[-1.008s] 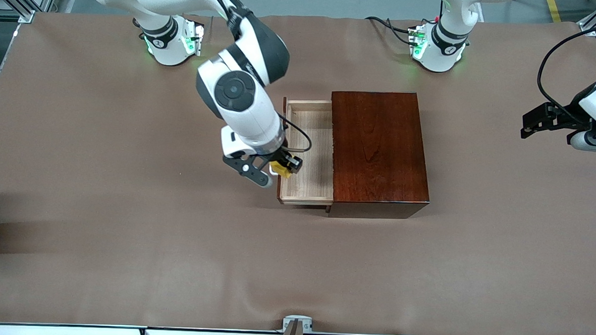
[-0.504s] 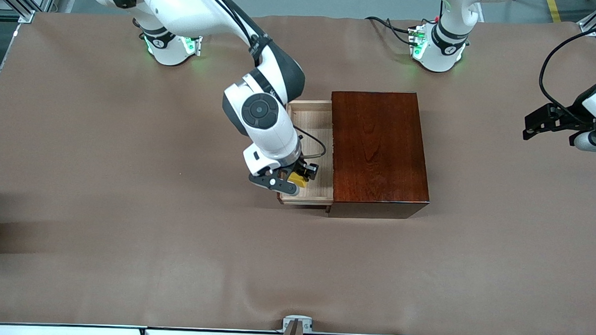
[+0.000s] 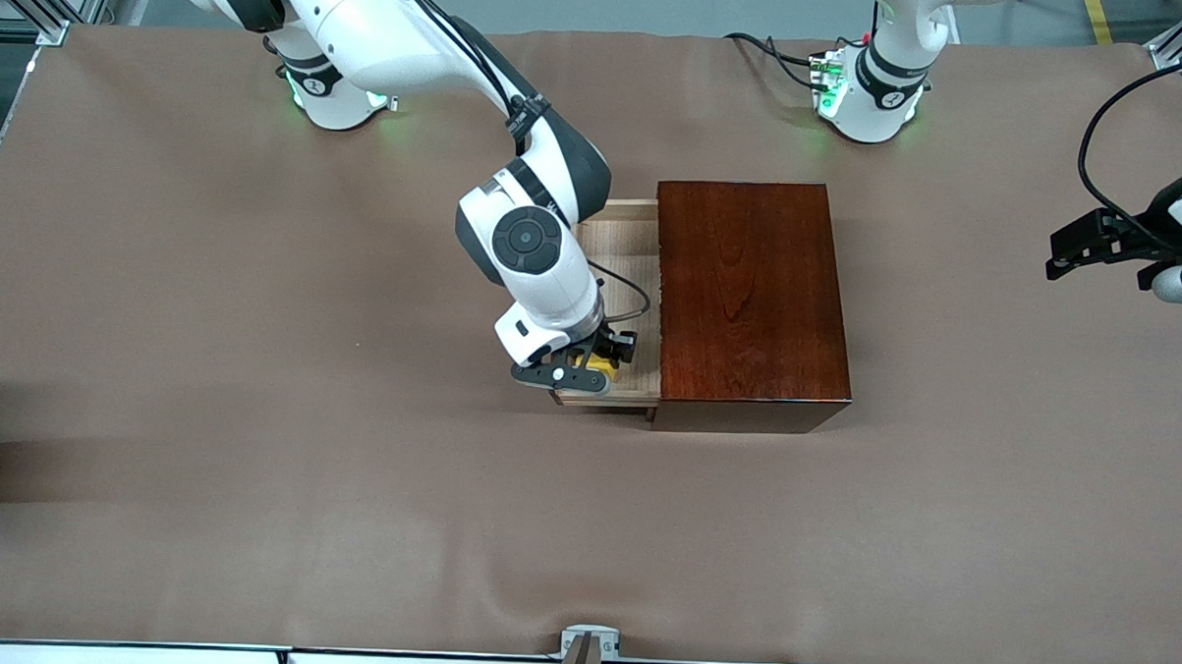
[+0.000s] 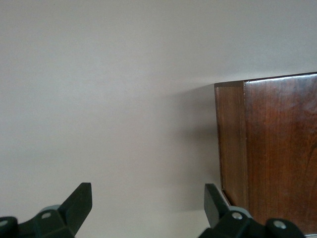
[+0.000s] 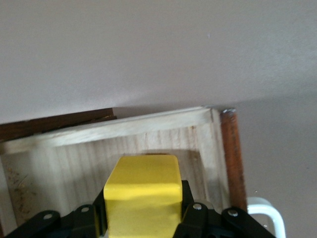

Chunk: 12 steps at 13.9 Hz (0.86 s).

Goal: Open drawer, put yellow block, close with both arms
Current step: 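Lower the block into the drawer and open the right gripper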

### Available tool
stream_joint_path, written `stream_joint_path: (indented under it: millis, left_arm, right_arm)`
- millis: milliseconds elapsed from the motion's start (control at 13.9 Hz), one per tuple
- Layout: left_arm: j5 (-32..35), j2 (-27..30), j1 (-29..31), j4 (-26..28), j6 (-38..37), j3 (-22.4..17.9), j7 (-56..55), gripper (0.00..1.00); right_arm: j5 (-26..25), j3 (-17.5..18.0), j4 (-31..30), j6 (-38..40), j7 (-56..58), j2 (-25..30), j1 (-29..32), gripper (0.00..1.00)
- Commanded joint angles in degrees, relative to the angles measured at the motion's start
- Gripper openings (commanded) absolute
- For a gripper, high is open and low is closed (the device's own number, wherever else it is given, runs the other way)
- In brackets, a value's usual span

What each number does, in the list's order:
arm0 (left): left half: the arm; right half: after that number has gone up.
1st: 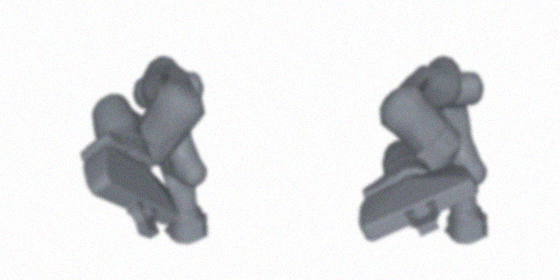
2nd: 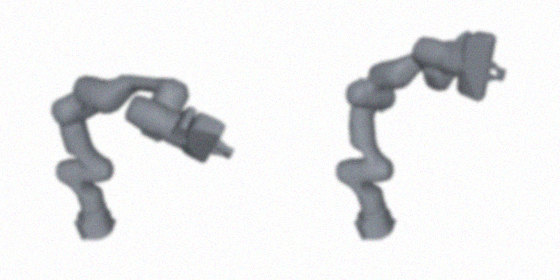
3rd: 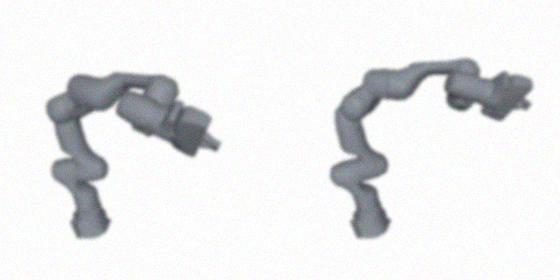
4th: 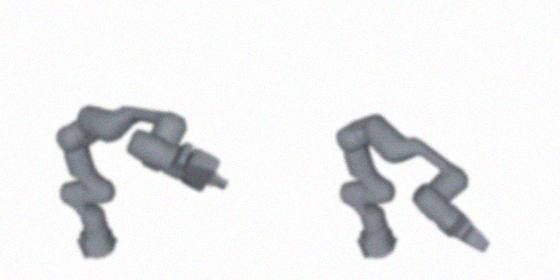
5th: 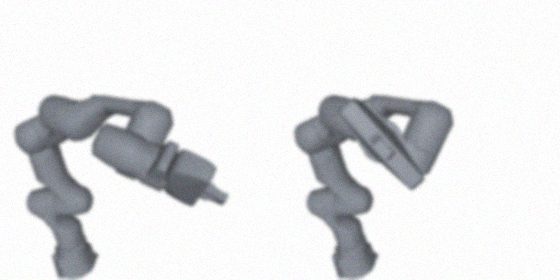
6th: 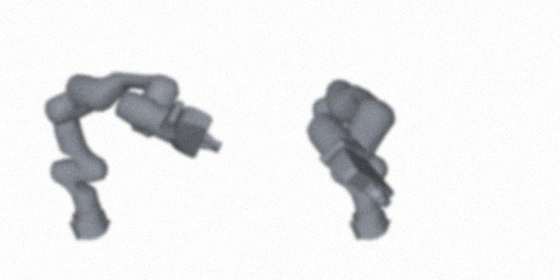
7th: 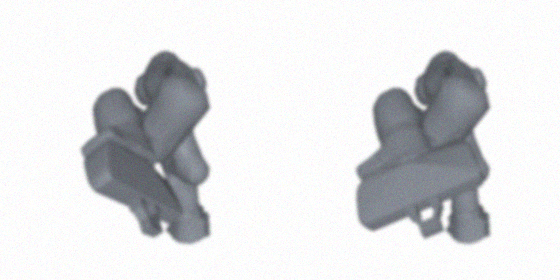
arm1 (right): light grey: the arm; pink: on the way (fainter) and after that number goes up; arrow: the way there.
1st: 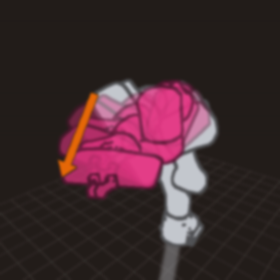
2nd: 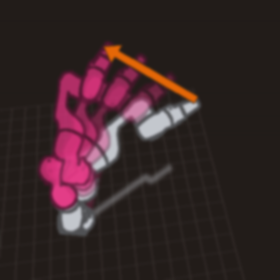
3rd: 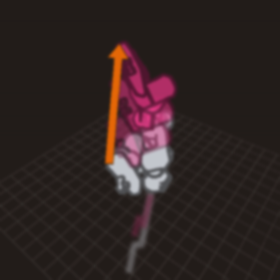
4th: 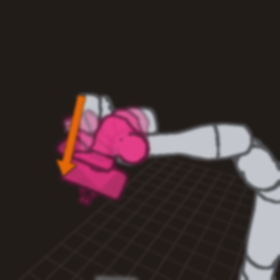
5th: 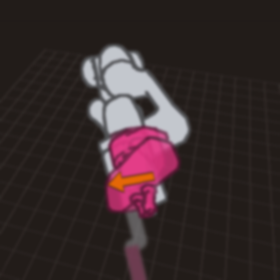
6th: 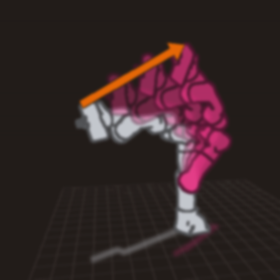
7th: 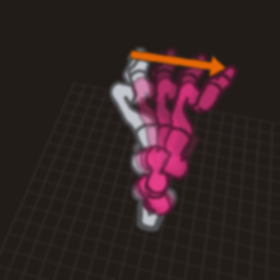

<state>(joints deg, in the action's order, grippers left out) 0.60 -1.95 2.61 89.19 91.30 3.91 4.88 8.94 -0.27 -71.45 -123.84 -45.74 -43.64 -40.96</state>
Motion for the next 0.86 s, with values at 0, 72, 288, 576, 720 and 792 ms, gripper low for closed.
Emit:
stream_joint_path:
  millis: [0, 72, 288, 576, 720, 792]
  left_arm:
    - [0.5, -0.2, 0.6, -0.6, 0.5, 0.3, 1.6, 1.00]
    - [0.3, 0.0, 0.6, -0.6, 0.5, 0.3, 1.5, 1.00]
    - [0.3, 0.1, 0.3, -0.5, 0.5, 0.6, 1.1, 1.00]
    - [0.3, 0.1, 0.4, -0.6, 0.5, 0.6, 1.1, 1.00]
    - [0.3, 0.1, 0.4, -0.6, 0.5, 0.6, 1.1, 1.00]
    - [0.3, 0.1, 0.4, -0.6, 0.5, 0.6, 1.1, 1.00]
  right_arm:
    - [1.3, -0.8, 0.3, -0.2, 0.6, -0.6, -1.8, 0.00]
    - [1.5, -0.8, 0.4, -0.1, 0.4, -0.5, -2.0, 0.46]
    - [1.6, -0.8, 0.4, 0.3, 0.4, 0.0, -1.0, 1.00]
    - [1.8, -0.3, 1.3, 8.7, 0.4, 2.7, 2.6, 1.00]
    - [4.0, -0.4, 2.0, 14.6, 0.6, 7.5, 5.9, 1.00]
    - [5.0, -0.4, 2.0, 17.5, 2.0, 9.7, 7.8, 1.00]
